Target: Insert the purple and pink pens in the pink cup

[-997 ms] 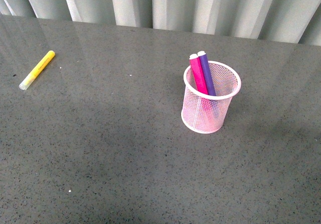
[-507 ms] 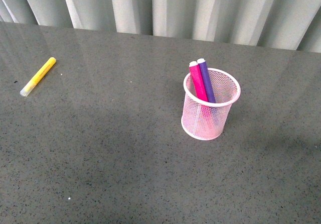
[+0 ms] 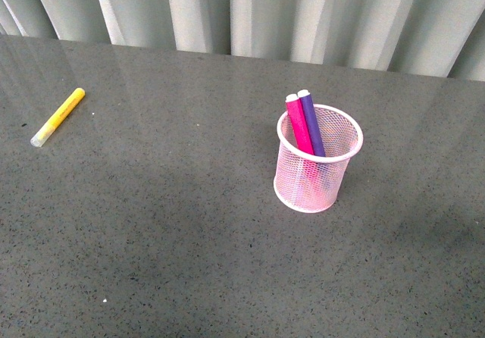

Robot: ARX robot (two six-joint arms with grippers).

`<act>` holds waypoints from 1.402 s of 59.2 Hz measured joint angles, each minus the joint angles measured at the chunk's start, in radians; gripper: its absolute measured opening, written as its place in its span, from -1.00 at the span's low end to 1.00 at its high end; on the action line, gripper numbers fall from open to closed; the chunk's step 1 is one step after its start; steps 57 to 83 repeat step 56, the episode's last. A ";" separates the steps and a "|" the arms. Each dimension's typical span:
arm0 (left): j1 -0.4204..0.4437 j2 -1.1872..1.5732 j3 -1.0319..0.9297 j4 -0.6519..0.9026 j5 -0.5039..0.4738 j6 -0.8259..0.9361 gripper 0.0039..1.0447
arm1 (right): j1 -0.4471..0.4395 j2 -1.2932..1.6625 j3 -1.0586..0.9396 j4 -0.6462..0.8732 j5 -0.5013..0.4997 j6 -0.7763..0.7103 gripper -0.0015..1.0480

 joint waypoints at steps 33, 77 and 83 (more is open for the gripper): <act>0.000 0.001 0.000 0.000 0.000 0.000 0.88 | 0.000 0.000 0.000 0.000 0.000 0.000 0.59; 0.000 0.001 0.000 0.000 0.000 0.000 0.88 | 0.000 0.000 0.000 0.000 0.000 0.000 0.87; 0.000 0.001 0.000 0.000 0.000 0.000 0.88 | 0.000 0.000 0.000 0.000 0.000 0.000 0.87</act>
